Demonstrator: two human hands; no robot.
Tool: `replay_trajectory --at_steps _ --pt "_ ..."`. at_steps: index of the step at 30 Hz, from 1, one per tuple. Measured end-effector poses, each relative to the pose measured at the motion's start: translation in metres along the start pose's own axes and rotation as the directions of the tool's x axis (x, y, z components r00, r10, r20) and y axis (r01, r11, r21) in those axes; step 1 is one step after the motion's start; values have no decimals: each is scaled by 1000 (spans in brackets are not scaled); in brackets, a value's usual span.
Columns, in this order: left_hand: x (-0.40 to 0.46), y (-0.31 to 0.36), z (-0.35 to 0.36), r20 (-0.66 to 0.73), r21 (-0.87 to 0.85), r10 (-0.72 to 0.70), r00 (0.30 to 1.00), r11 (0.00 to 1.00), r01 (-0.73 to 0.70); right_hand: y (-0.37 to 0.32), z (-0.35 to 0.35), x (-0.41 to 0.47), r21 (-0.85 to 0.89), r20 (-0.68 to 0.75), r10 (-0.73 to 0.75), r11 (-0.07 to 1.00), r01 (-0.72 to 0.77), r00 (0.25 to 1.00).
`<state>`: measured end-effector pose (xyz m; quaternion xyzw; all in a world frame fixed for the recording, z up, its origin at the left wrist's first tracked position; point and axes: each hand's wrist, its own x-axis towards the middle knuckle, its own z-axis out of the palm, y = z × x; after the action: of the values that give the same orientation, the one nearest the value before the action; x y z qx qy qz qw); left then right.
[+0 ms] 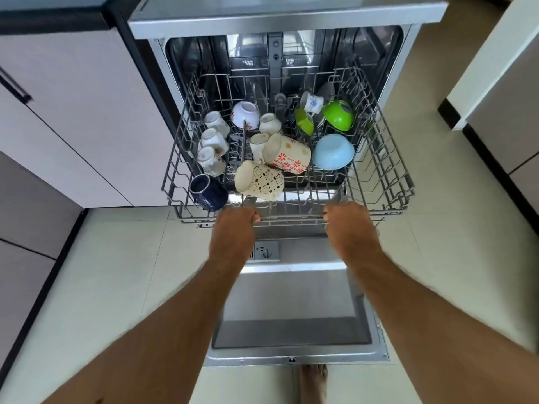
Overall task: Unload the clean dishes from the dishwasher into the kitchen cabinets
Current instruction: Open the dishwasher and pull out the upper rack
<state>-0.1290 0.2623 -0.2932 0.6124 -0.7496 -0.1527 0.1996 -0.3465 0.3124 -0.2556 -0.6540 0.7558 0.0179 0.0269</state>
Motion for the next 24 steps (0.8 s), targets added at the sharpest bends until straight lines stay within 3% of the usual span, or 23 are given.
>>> replay_trajectory --at_steps 5,24 --pt "-23 -8 2 -12 6 2 1000 1000 -2 -5 3 -25 83 14 20 996 -21 1000" --pt "-88 -5 -3 -16 -9 4 1000 1000 -5 -6 2 -89 101 56 -24 995 19 998"
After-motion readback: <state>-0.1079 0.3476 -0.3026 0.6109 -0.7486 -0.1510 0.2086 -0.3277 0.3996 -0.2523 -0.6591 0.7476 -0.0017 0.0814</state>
